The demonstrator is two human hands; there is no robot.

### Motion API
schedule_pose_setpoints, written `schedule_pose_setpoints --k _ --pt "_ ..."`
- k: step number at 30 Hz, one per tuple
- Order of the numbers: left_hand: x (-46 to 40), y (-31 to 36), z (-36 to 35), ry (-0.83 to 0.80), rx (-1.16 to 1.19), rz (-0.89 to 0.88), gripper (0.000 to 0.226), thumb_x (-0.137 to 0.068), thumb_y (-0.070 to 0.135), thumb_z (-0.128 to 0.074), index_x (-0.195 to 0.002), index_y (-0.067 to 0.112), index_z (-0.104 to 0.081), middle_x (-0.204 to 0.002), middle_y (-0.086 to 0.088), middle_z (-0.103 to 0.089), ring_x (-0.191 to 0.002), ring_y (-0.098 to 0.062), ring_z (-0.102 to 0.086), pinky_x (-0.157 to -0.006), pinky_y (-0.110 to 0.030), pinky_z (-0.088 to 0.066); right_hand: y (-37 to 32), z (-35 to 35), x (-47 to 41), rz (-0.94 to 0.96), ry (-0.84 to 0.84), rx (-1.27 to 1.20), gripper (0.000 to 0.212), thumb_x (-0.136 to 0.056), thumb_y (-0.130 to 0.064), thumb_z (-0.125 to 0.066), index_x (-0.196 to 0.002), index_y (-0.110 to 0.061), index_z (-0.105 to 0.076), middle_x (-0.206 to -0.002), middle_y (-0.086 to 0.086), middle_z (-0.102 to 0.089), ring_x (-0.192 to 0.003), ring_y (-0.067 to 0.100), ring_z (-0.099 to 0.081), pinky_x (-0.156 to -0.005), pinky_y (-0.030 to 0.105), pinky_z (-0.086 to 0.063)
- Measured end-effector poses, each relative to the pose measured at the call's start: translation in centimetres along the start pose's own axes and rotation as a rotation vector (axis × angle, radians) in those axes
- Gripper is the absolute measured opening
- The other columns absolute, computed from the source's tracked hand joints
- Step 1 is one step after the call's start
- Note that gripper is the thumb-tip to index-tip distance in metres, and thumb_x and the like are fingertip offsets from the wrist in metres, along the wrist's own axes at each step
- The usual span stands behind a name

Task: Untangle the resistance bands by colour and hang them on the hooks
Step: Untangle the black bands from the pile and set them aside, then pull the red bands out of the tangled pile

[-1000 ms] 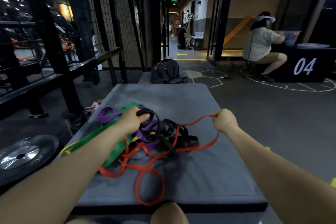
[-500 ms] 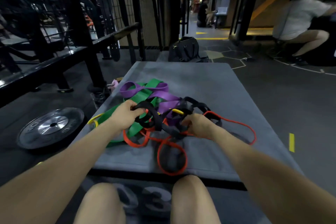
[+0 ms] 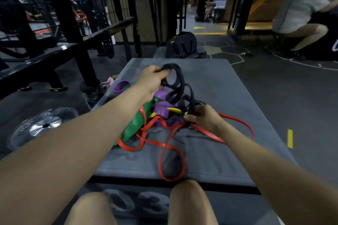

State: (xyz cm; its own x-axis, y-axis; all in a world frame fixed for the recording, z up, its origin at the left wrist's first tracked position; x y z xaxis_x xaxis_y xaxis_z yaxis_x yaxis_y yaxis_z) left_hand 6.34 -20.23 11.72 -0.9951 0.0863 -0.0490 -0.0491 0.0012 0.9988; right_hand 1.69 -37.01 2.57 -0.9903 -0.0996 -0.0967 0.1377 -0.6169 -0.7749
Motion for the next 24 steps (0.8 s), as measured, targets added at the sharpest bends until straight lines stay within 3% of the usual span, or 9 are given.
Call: schedule_pose_setpoints --k 4,7,9,11,14,16,18,21,24 --pt "-3.6 0.6 -7.2 -0.083 -0.017 -0.013 0.018 -0.089 0.011 -0.059 -0.074 0.018 -0.05 -0.075 -0.003 -0.056 -0.072 -0.016 -0.053 -0.07 -0.031 -0.047 2.0 3.9 0.0 -0.203 0.191 -0.267 0.021 -0.085 -0.013 -0.066 -0.068 -0.023 -0.059 -0.062 -0.009 -0.056 -0.058 0.005 -0.049 -0.054 0.018 -0.04" --pt "-6.7 -1.1 -11.4 -0.131 -0.091 0.009 0.015 -0.084 0.019 -0.065 -0.075 0.018 -0.053 -0.088 -0.011 -0.061 -0.093 -0.029 -0.059 -0.09 -0.049 -0.049 4.0 6.3 0.1 -0.333 0.278 -0.277 0.014 -0.086 -0.012 -0.065 -0.073 -0.009 -0.06 -0.067 0.004 -0.059 -0.068 0.018 -0.054 -0.065 0.031 -0.047" --pt "-7.7 -2.3 -13.7 -0.157 -0.132 0.018 0.016 -0.082 0.021 -0.067 -0.077 0.018 -0.052 -0.091 -0.011 -0.06 -0.099 -0.031 -0.058 -0.092 -0.048 -0.047 5.7 7.2 0.0 -0.445 0.339 -0.346 0.017 -0.086 -0.012 -0.065 -0.073 -0.003 -0.059 -0.069 0.014 -0.06 -0.069 0.025 -0.056 -0.074 0.043 -0.052" --pt "-7.3 -3.3 -15.6 -0.264 -0.184 0.043 0.018 -0.081 0.016 -0.068 -0.09 0.015 -0.053 -0.099 -0.009 -0.055 -0.099 -0.025 -0.052 -0.091 -0.04 -0.044 7.6 7.6 -0.3 -0.546 0.374 -0.35 0.029 -0.086 -0.013 -0.064 -0.06 -0.006 -0.051 -0.056 0.01 -0.057 -0.057 0.025 -0.055 -0.064 0.044 -0.053" --pt "-6.8 -5.8 -16.7 -0.471 -0.447 0.118 0.069 -0.076 0.014 -0.074 -0.133 0.011 -0.037 -0.135 -0.008 -0.039 -0.125 -0.023 -0.04 -0.105 -0.035 -0.034 9.1 7.2 0.1 -0.661 0.269 -0.264 0.029 -0.089 -0.014 -0.058 -0.062 -0.011 -0.048 -0.059 0.006 -0.056 -0.052 0.018 -0.054 -0.049 0.029 -0.049" --pt "-6.2 -7.1 -16.0 -0.502 -0.718 0.092 0.084 -0.072 0.021 -0.078 -0.14 0.016 -0.028 -0.145 -0.007 -0.023 -0.132 -0.027 -0.035 -0.109 -0.039 -0.034 9.5 6.8 0.2 -0.681 0.222 -0.247 0.025 -0.091 -0.019 -0.055 -0.068 -0.013 -0.049 -0.066 0.006 -0.057 -0.055 0.017 -0.057 -0.049 0.024 -0.05" --pt "-5.5 -7.9 -14.8 -0.376 -0.768 -0.039 0.069 -0.071 0.022 -0.079 -0.129 0.016 -0.04 -0.133 -0.007 -0.033 -0.12 -0.026 -0.047 -0.103 -0.04 -0.041 9.7 6.6 0.0 -0.687 0.265 -0.346 0.025 -0.091 -0.025 -0.057 -0.073 -0.008 -0.052 -0.066 0.01 -0.058 -0.054 0.021 -0.059 -0.054 0.031 -0.056" --pt "-3.1 -8.8 -12.0 -0.167 -0.826 -0.418 0.024 -0.076 0.019 -0.071 -0.086 0.019 -0.049 -0.085 0.003 -0.048 -0.079 -0.021 -0.055 -0.079 -0.039 -0.049 9.3 6.8 -0.5 -0.684 0.33 -0.454 0.027 -0.09 -0.02 -0.06 -0.089 0.007 -0.058 -0.066 0.02 -0.059 -0.054 0.029 -0.061 -0.053 0.034 -0.058" --pt "-0.8 -10.2 -8.9 -0.228 -1.119 -0.416 0.027 -0.075 0.039 -0.071 -0.076 0.02 -0.051 -0.075 0.005 -0.05 -0.08 -0.024 -0.059 -0.068 -0.033 -0.043 8.6 6.8 -0.7 -0.612 0.328 -0.383 0.023 -0.089 -0.012 -0.061 -0.072 0.003 -0.06 -0.059 0.016 -0.058 -0.049 0.021 -0.057 -0.053 0.03 -0.056"
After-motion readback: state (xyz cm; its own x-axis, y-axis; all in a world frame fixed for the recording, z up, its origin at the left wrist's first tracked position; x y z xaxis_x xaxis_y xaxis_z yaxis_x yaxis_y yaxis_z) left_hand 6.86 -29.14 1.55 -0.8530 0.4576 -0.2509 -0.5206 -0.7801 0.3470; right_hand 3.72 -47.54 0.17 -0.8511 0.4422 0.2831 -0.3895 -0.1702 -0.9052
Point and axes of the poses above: each hand's wrist, its own x-axis away from the middle knuckle, its own z-axis out of the back of the hand, y = z × x, the point moved 1 cm from there along -x, towards the middle knuckle
